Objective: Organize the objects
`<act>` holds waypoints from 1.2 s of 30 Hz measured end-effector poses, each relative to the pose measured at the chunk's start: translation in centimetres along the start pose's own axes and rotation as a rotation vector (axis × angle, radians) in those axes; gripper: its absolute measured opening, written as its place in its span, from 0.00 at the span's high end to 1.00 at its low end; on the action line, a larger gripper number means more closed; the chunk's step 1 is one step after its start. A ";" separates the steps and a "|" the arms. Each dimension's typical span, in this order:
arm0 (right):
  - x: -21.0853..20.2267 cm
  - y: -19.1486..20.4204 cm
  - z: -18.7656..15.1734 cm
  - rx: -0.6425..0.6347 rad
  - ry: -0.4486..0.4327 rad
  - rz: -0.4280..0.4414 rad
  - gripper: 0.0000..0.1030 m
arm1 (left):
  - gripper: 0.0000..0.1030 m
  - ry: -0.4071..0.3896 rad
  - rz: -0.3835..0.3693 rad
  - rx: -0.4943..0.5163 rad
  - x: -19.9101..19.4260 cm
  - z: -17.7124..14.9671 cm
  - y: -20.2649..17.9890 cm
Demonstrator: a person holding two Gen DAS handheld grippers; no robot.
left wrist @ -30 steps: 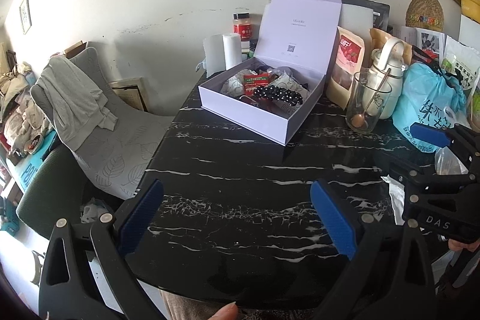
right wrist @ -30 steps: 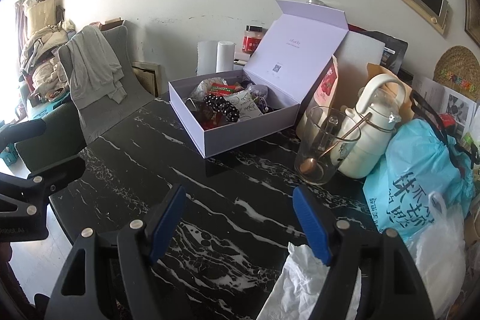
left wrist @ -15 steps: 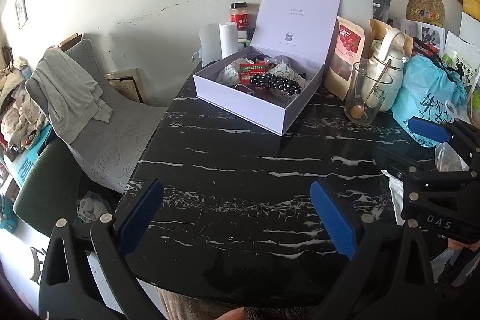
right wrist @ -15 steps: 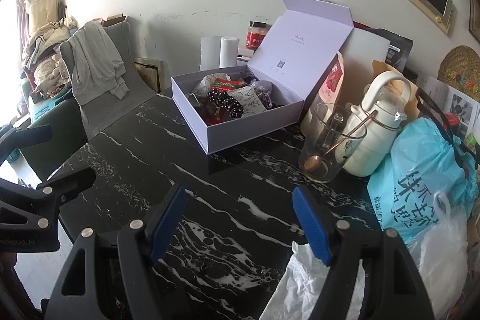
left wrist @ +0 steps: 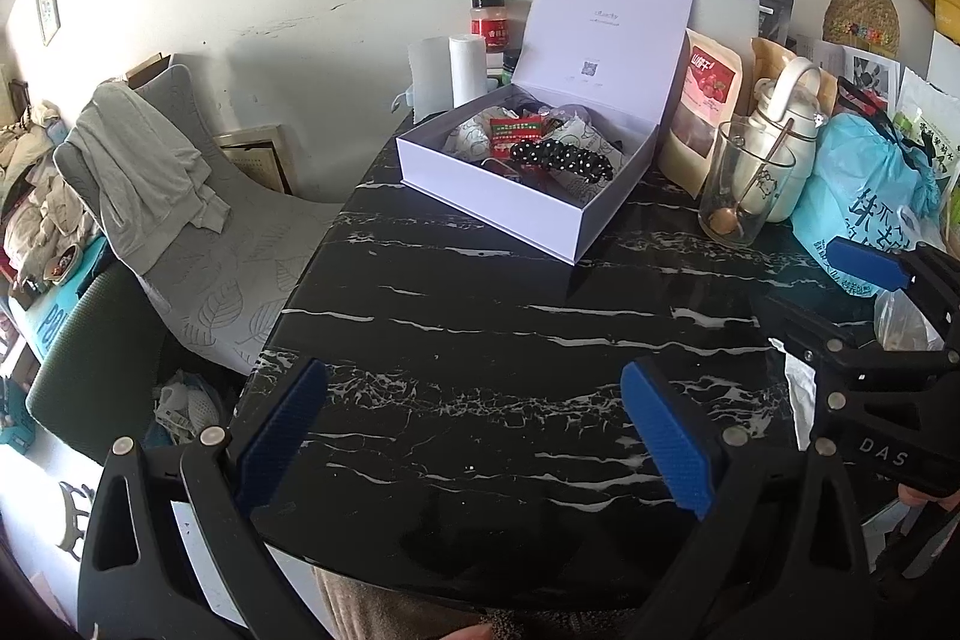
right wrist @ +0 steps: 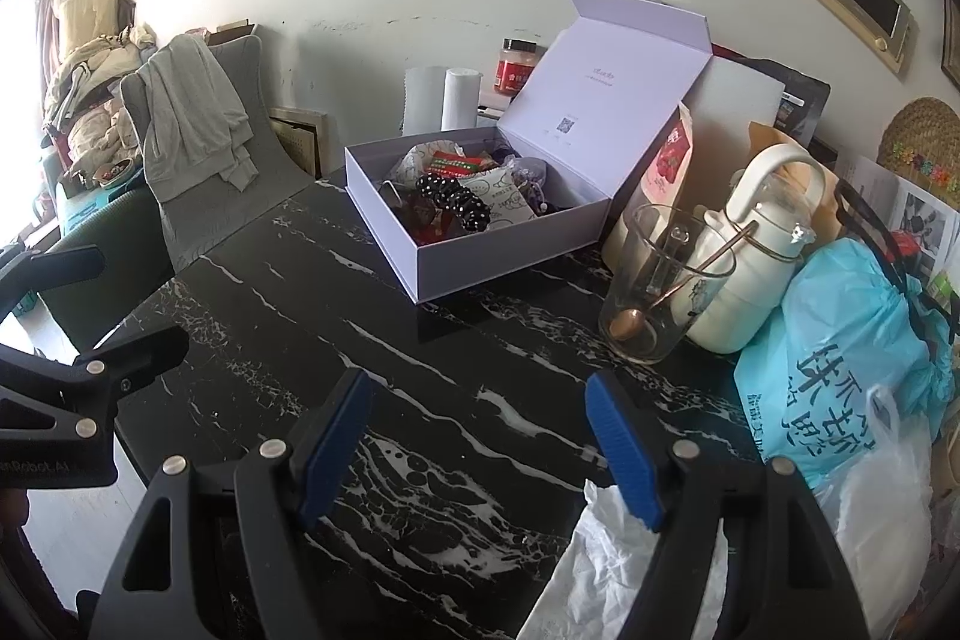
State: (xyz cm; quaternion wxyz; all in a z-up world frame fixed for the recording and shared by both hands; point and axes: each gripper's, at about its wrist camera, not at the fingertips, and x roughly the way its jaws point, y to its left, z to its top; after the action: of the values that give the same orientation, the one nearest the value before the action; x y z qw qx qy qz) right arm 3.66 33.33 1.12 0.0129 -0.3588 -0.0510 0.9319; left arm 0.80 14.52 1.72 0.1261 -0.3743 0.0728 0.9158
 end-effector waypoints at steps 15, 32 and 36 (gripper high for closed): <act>-0.8 0.4 -0.6 -0.007 0.000 -0.001 0.28 | 0.04 0.001 0.009 -0.009 -1.1 -0.8 0.1; -1.4 0.3 -1.2 -0.003 0.011 0.005 0.28 | 0.04 0.034 0.032 -0.005 -1.5 -1.8 -0.3; -1.1 0.0 -1.3 0.004 0.020 0.003 0.28 | 0.04 0.045 0.024 0.004 -0.9 -1.6 -0.6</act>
State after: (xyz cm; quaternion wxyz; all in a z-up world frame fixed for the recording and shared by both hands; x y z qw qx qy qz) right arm 5.30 33.32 0.90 0.0127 -0.3684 -0.0487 0.9283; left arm 2.67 14.56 1.20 0.1143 -0.3935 0.0818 0.9085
